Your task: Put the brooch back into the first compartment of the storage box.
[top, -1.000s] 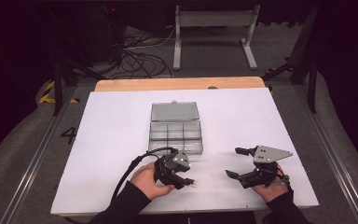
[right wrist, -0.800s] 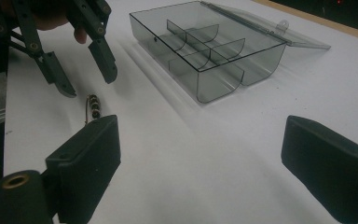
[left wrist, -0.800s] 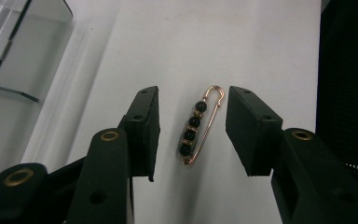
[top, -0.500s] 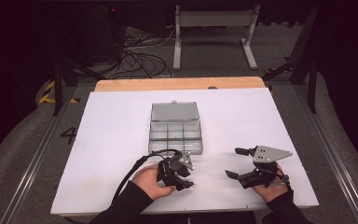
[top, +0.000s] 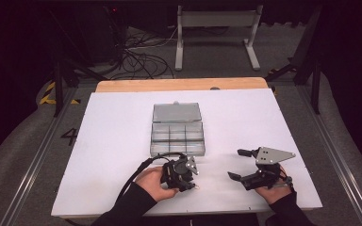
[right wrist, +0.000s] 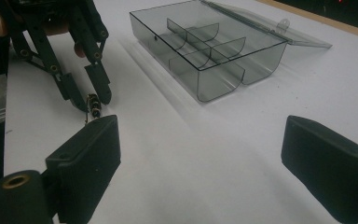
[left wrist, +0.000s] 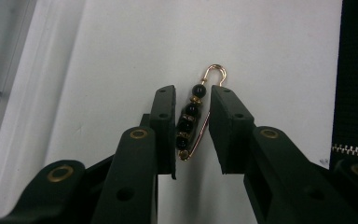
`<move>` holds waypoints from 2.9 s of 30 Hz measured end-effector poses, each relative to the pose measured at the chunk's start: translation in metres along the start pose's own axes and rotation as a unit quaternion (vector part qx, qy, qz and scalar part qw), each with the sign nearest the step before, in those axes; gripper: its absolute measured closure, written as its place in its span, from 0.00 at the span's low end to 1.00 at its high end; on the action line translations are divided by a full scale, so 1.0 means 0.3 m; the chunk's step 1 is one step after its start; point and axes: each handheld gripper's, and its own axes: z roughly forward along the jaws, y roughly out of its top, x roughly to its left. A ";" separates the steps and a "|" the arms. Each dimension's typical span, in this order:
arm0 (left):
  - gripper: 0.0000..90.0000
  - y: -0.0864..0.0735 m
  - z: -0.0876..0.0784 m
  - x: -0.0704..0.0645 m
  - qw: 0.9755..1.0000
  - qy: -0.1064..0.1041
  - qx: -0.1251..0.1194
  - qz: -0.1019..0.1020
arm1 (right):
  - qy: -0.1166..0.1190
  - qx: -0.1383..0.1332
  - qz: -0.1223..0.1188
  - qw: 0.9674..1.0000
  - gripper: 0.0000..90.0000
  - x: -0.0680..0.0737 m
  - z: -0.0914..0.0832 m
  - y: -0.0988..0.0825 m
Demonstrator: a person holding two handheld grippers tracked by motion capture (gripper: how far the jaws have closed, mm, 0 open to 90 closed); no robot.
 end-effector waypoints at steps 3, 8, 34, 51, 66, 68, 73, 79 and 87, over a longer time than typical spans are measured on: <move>0.82 0.002 0.001 -0.005 1.000 0.004 0.002 0.005 | 0.000 0.000 0.000 1.000 0.13 0.001 0.001 0.000; 0.88 0.005 0.001 -0.012 1.000 0.010 0.008 0.023 | 0.000 0.000 0.000 1.000 0.13 0.001 0.001 0.000; 0.92 0.010 -0.082 -0.033 0.998 0.011 -0.061 0.024 | 0.002 0.000 0.004 1.000 0.13 -0.002 0.003 -0.002; 0.92 -0.002 -0.133 -0.027 0.994 0.012 -0.110 0.014 | 0.001 0.004 0.004 1.000 0.13 -0.002 0.005 -0.002; 0.92 -0.016 -0.189 -0.017 0.989 0.020 -0.144 0.010 | 0.002 0.004 0.003 1.000 0.13 -0.002 0.006 -0.002; 0.92 -0.017 -0.197 -0.015 0.989 0.024 -0.149 0.011 | 0.002 0.005 0.003 1.000 0.13 -0.002 0.006 -0.002; 0.92 -0.024 -0.228 -0.005 0.986 0.033 -0.161 0.005 | 0.002 0.005 0.002 1.000 0.13 -0.001 0.006 -0.002; 0.92 -0.034 -0.260 0.011 0.984 0.047 -0.172 -0.011 | 0.002 0.006 0.001 1.000 0.13 -0.001 0.006 -0.002; 0.92 -0.045 -0.292 0.026 0.982 0.061 -0.179 -0.020 | 0.002 0.006 0.001 1.000 0.13 -0.001 0.007 -0.002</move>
